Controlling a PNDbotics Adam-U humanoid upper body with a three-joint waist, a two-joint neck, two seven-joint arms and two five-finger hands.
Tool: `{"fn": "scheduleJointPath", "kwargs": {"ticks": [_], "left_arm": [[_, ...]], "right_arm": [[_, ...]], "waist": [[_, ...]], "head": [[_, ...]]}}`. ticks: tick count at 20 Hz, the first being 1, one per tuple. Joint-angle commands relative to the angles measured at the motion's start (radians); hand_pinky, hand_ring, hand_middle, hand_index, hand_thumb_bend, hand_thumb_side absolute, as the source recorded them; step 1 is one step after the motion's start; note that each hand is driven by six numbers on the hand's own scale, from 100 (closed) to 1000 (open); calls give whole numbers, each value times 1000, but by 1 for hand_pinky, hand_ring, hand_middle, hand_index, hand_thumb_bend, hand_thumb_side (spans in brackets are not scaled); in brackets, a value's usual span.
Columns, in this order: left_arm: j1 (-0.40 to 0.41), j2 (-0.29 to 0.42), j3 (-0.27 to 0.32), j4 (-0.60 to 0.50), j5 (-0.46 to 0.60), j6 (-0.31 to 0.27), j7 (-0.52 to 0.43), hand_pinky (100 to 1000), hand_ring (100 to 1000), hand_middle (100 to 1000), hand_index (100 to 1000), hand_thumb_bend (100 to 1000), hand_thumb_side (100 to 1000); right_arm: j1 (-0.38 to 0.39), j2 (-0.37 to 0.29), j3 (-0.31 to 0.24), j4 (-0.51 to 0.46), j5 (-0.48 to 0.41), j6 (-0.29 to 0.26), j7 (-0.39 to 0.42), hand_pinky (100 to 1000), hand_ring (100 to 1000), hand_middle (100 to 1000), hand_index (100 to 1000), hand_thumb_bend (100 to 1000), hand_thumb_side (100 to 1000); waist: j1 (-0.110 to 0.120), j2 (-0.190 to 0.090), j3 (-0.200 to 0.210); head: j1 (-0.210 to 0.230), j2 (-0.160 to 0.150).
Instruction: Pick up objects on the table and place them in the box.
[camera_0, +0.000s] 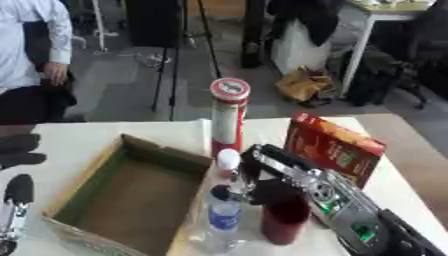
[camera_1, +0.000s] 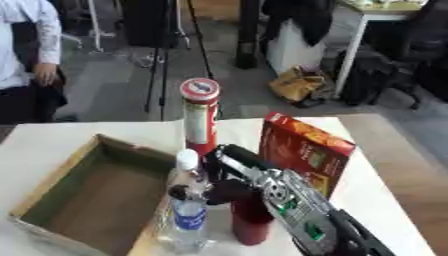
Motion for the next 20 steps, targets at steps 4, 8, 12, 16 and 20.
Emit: {"fn": "scheduleJointPath", "kwargs": {"ticks": [4,8,12,16,20], "left_arm": [[-4,6,2,-15,5,0,-13,839,807,794,754,100,808],[-3,6,2,-15,5,1,-19,839,807,795,754,100,808],[-3,6,2,-15,5,1,-27,839,807,795,754,100,805],[-3,6,2,-15,6,2,-33,839,807,796,754,100,805],[-4,6,1,-15,6,2,-41,839,807,796,754,100,803]], "right_arm": [[-16,-4,-10,-14,-7,14,-22,571,534,372,496,509,690],[-15,0,-14,-16,-18,24,-33,565,529,350,474,439,692],[-15,4,-24,-26,-34,36,-50,564,528,343,468,429,694],[-23,4,-33,-46,-40,43,-65,569,528,339,465,423,697],[-29,3,-37,-62,-42,48,-74,572,528,336,463,419,699]], "waist": [[2,-14,1],[2,-14,1],[3,-13,0],[2,-15,0],[1,-16,-1]], "head": [[-5,-13],[-5,-14],[-4,-14],[-5,-14],[-5,-16]]}}
